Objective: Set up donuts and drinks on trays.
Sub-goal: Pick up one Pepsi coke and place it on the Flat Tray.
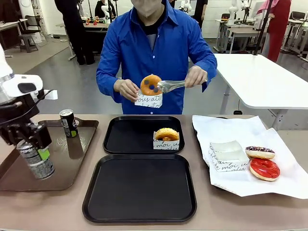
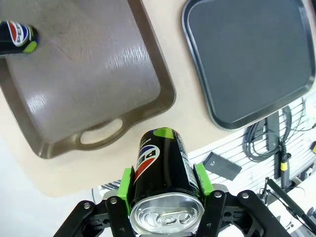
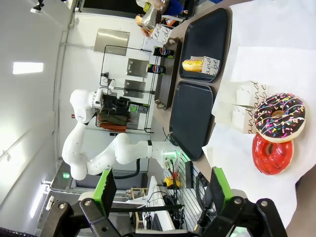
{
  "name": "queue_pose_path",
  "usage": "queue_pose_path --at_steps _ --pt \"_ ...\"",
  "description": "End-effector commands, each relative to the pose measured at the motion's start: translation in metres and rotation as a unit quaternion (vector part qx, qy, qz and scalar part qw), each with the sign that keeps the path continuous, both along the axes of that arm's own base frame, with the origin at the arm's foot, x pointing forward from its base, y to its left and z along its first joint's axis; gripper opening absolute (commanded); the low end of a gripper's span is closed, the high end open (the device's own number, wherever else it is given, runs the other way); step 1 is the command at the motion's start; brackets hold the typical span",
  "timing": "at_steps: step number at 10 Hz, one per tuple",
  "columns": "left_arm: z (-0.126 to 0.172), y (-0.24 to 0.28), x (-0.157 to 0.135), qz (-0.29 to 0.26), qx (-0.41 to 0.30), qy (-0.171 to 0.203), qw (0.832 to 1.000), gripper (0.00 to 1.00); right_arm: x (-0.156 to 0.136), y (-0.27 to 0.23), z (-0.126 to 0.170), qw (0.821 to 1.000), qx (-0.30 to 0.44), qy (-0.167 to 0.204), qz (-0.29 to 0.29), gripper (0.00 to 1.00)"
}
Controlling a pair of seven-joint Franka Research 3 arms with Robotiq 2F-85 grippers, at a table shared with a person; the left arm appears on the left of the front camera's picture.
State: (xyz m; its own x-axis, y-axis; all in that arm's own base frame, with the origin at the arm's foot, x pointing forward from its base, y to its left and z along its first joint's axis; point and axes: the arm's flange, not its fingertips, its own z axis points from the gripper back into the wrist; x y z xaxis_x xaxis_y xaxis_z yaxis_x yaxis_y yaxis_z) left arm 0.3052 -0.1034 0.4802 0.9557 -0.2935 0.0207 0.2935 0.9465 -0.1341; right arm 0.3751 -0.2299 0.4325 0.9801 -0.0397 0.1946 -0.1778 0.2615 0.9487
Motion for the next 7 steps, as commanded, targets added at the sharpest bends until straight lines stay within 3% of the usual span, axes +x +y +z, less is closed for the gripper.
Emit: queue_pose_path --at_steps 1,4,7 --pt "0.02 -0.026 0.038 -0.011 -0.002 -0.002 1.0 0.59 0.0 0.001 0.0 1.0 0.0 0.0 0.001 1.0" --pt "0.041 -0.063 0.09 -0.031 -0.012 -0.013 0.999 0.59 0.0 0.001 0.0 1.0 0.0 0.0 0.001 1.0" --pt "0.04 -0.096 0.137 -0.05 -0.036 -0.027 0.998 0.59 0.0 0.001 0.0 1.0 0.0 0.0 0.001 1.0"
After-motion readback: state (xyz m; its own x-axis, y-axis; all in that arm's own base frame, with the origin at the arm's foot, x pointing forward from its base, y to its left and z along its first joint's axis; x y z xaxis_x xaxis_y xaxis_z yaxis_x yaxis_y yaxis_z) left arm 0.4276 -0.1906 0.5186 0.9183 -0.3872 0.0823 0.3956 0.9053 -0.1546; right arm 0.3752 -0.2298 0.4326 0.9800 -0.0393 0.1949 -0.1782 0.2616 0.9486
